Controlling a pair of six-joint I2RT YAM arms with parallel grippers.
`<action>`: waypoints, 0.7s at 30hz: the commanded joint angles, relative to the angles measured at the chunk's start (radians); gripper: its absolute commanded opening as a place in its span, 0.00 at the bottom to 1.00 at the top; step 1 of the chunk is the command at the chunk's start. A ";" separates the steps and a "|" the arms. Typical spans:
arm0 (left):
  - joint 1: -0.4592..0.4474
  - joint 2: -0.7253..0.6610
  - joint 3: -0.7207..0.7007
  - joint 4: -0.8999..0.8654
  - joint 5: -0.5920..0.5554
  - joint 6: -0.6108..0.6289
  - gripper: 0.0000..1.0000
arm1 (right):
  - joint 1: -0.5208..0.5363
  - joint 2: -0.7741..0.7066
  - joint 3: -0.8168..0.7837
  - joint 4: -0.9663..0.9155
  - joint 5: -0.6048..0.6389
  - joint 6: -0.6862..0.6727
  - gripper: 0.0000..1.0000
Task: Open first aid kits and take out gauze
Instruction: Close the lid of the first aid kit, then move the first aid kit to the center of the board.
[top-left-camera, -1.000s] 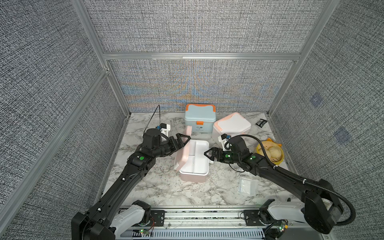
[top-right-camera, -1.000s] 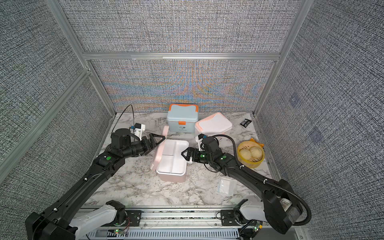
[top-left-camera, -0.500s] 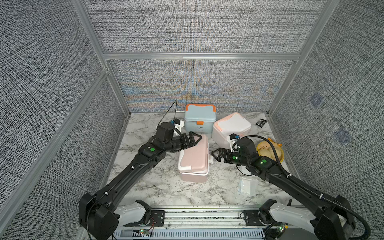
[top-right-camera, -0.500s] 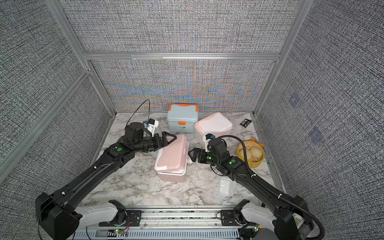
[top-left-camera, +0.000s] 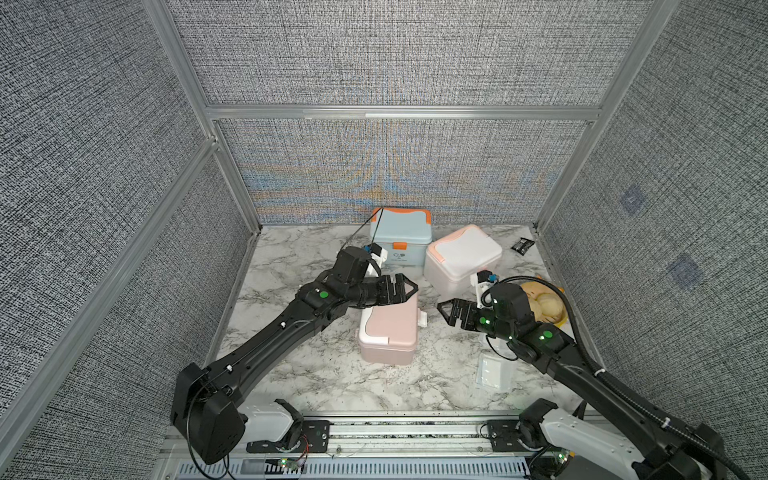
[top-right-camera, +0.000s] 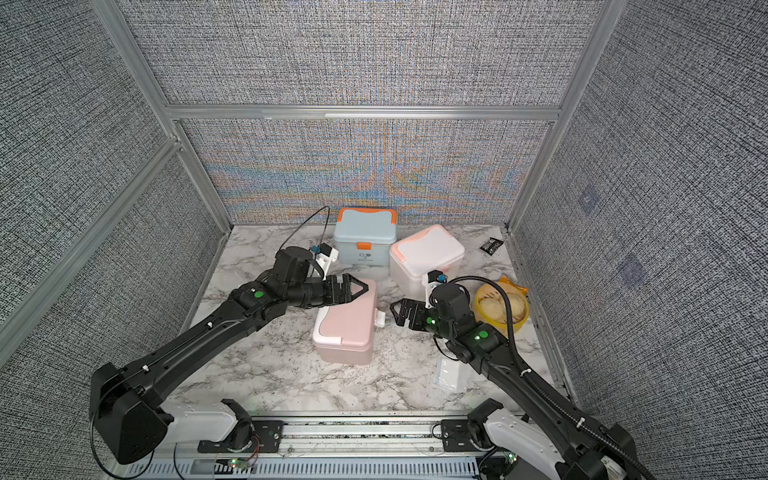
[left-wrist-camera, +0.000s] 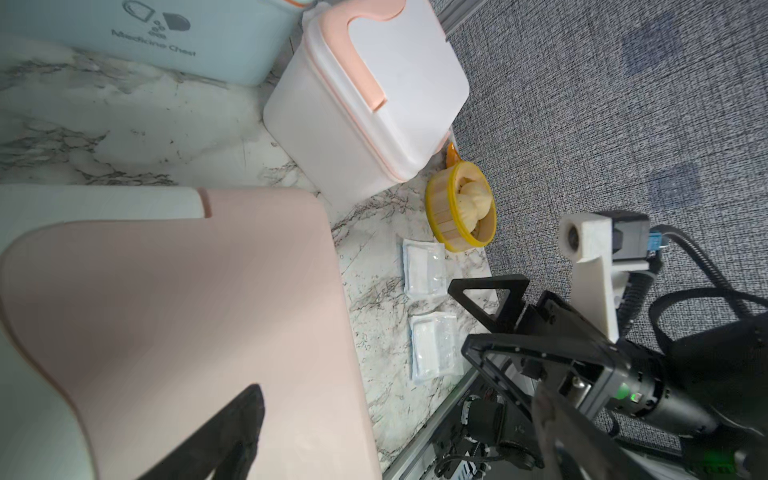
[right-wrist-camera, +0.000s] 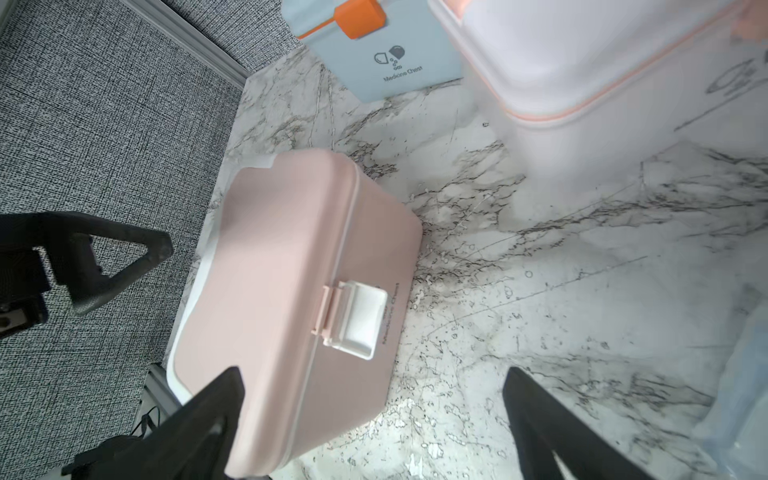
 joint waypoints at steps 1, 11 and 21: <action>-0.019 0.018 -0.017 0.013 -0.010 0.016 1.00 | -0.016 -0.022 -0.010 -0.009 0.004 -0.015 0.99; -0.016 0.004 -0.114 0.036 -0.045 0.029 1.00 | -0.031 0.057 0.006 0.031 -0.124 -0.032 0.97; -0.012 -0.144 -0.129 -0.034 -0.140 0.084 1.00 | -0.044 0.326 0.092 0.192 -0.284 -0.045 0.97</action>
